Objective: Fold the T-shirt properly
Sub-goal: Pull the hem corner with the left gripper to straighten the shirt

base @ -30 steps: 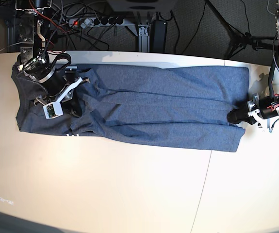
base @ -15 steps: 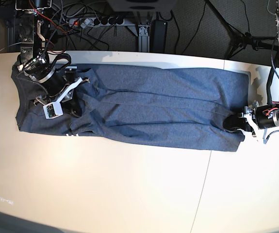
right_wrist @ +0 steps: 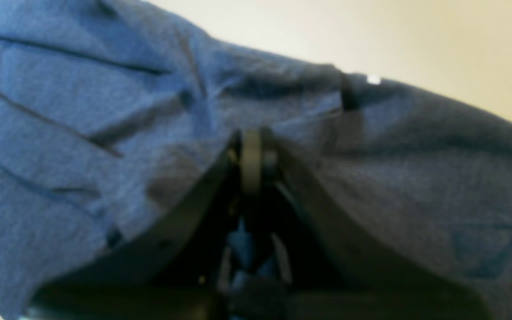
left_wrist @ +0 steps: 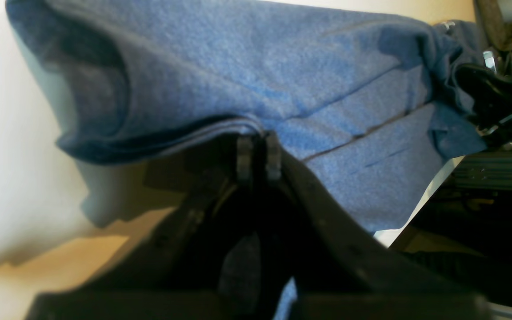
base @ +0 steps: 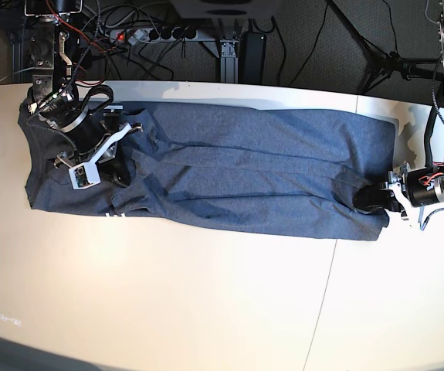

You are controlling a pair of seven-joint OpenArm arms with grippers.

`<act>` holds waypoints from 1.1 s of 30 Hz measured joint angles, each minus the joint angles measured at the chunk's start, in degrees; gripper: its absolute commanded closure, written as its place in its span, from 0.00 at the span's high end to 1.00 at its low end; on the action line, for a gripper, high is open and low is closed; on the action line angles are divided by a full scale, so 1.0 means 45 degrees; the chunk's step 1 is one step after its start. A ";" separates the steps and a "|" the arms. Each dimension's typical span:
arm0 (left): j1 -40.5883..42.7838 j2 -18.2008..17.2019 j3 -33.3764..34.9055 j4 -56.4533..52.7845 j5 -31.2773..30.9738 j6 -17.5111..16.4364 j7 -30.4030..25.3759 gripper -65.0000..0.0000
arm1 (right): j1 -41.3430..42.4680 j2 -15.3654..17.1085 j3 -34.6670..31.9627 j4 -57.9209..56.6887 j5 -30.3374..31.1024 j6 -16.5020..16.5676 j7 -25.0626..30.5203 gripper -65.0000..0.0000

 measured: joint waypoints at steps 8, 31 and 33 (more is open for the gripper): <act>0.0000 0.0000 0.0000 -0.0005 -0.0272 0.0000 0.0000 0.40 | 0.0000 0.0000 0.0000 0.0000 0.0000 0.0000 0.0000 0.00; -0.0005 0.0175 0.0000 -0.0393 0.0656 0.0000 -0.1350 0.46 | 0.0000 0.0000 0.0000 0.0000 0.0000 0.0000 0.0000 0.00; -0.0053 0.0175 0.0000 -0.0738 0.0641 0.0000 -0.1506 0.46 | 0.0000 0.0005 0.0000 0.0000 -0.0005 0.0000 0.0000 0.00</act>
